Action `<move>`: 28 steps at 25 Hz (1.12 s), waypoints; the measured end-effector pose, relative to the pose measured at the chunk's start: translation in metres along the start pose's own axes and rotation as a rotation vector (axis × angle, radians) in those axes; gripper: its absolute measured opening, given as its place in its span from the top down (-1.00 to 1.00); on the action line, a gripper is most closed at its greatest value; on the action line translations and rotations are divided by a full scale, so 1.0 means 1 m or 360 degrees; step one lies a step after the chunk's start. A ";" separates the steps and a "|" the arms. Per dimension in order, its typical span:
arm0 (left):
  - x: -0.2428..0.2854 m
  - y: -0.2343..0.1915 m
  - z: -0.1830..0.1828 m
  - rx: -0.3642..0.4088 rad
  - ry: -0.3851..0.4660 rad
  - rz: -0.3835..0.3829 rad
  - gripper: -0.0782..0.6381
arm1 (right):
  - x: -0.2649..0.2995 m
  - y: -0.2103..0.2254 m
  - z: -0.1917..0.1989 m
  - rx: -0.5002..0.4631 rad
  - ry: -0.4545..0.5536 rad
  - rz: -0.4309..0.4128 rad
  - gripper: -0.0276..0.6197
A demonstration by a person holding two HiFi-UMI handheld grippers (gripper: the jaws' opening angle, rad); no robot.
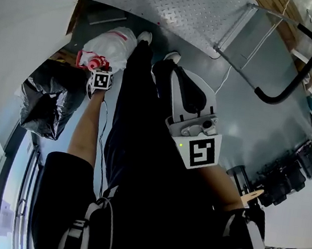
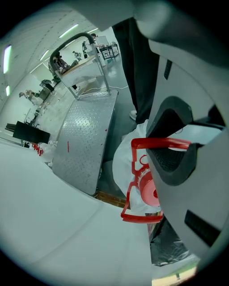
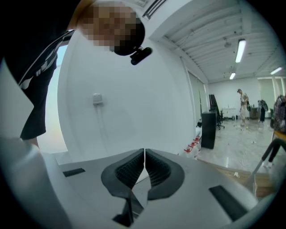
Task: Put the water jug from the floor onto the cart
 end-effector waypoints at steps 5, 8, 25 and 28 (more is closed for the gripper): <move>-0.012 0.008 -0.015 -0.0019 0.0009 -0.0014 0.61 | -0.002 0.002 -0.026 -0.0205 0.0075 0.0027 0.85; -0.017 0.012 -0.017 -0.0004 0.0002 -0.0007 0.61 | -0.004 0.005 -0.035 -0.0187 0.0102 0.0044 0.85; -0.086 0.038 -0.060 0.0064 0.0076 0.0175 0.61 | -0.020 0.041 -0.099 -0.0277 0.0302 0.0319 0.85; -0.097 0.043 -0.071 0.0064 0.0085 0.0197 0.61 | -0.025 0.044 -0.103 -0.0266 0.0317 0.0381 0.85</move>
Point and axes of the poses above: the fingertips, and each gripper's own axes: x forward along the fingers, y to its right, z out of its underside, the point moved 1 cm from there along -x, backward along the fingers, and after that the axes turned 11 degrees about -x, right-handed, at the moved point
